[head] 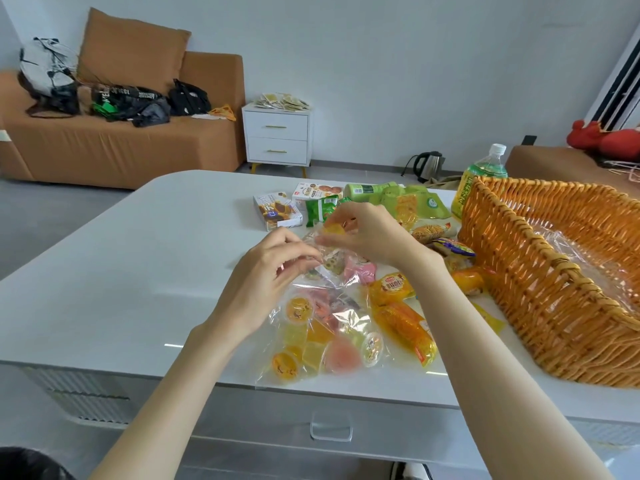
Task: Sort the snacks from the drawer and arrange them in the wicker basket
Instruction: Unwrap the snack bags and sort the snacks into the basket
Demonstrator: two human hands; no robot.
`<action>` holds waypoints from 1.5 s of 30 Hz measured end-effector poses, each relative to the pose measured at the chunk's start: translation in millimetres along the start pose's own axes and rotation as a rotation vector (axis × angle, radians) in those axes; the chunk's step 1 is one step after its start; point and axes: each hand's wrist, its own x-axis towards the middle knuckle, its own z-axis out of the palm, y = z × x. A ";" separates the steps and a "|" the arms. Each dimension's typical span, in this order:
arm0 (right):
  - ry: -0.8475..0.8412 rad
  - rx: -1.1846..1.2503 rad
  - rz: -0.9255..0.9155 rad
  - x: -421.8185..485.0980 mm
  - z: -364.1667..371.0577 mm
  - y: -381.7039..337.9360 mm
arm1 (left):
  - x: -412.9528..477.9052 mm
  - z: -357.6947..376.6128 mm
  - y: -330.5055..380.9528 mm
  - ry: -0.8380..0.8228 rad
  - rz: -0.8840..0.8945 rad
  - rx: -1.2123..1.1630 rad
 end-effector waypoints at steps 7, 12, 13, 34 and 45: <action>-0.286 0.135 0.148 -21.8 -17.7 -9.5 | 4.2 -2.4 -8.7 0.027 -0.067 -0.055; -0.314 0.024 0.005 -30.9 -18.8 6.5 | 12.8 -1.7 -16.5 0.047 -0.071 -0.055; -0.222 0.058 0.008 -30.2 -16.0 9.1 | 14.8 -1.8 -18.3 0.052 -0.069 -0.034; -0.010 0.186 -0.073 -42.6 -6.2 -21.0 | 8.1 0.6 -57.2 -0.180 -0.455 -0.288; 0.426 0.618 0.632 -57.5 57.2 24.9 | 0.1 44.6 -82.3 -0.287 -0.764 -0.199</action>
